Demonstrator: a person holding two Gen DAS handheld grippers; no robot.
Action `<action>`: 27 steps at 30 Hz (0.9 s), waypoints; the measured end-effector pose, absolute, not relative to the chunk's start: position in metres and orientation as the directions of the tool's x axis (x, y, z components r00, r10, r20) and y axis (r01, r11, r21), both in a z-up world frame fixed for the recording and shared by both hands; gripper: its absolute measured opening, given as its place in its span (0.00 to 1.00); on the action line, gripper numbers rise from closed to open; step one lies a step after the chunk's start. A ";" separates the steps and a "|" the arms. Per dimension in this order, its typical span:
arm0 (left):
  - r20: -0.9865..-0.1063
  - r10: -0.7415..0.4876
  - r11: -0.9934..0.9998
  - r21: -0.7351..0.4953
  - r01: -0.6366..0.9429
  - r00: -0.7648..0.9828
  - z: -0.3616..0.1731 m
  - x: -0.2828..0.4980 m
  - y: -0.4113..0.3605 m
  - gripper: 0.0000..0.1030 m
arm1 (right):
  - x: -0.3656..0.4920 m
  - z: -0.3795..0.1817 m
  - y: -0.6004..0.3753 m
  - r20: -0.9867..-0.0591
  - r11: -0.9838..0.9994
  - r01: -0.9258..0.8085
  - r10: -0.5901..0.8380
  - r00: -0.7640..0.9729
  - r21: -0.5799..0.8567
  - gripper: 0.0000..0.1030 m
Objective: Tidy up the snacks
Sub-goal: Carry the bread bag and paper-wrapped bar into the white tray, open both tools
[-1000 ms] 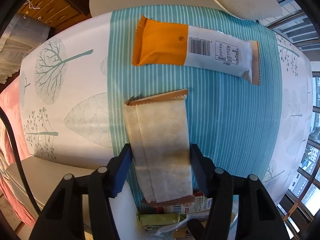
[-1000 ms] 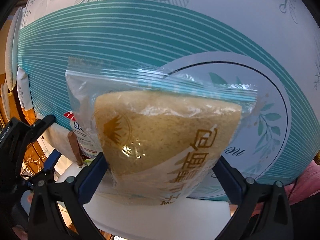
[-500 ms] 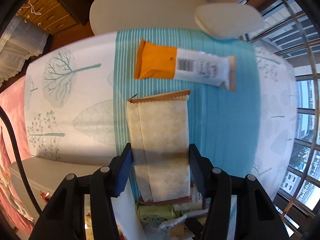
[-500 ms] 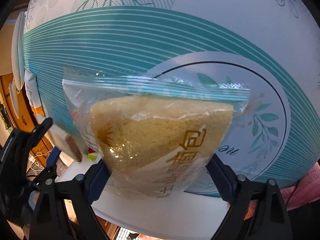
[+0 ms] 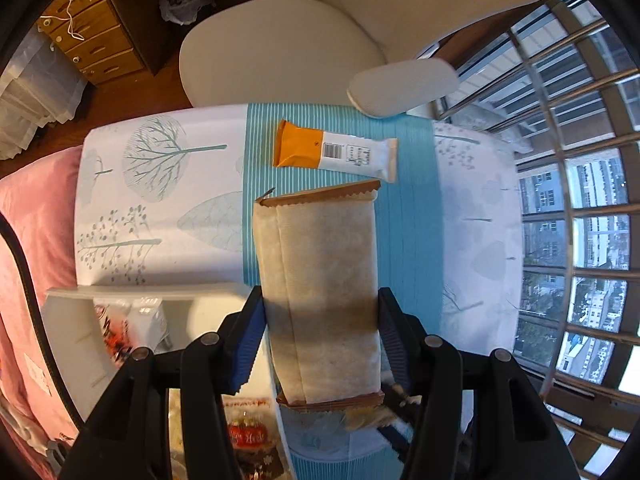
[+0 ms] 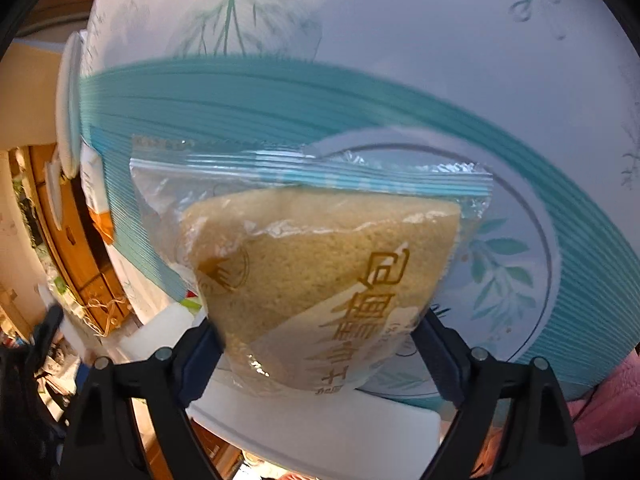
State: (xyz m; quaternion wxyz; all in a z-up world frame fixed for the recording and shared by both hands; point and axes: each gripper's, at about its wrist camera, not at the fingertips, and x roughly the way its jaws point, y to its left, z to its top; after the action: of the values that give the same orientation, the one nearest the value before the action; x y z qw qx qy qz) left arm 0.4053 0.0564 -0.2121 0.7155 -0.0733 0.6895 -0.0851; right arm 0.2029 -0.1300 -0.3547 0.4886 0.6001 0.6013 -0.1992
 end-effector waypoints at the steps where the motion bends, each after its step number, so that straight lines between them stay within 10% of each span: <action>1: -0.972 -0.230 0.973 -0.229 0.024 0.041 -0.205 0.400 0.059 0.51 | 0.200 -0.350 -0.133 -0.827 0.194 0.914 0.520 0.211 0.356 0.86; 27: -0.955 -0.274 0.962 -0.272 0.034 0.111 -0.134 0.229 0.173 0.52 | 0.132 -0.240 -0.064 -0.747 0.361 0.707 0.560 0.357 0.608 0.86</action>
State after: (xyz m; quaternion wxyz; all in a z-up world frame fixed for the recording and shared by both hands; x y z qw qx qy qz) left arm 0.2287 0.1726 -0.1341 0.7396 -0.0911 0.6587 -0.1039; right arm 0.1320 -0.0641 -0.2399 0.6024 0.5620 0.5635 -0.0609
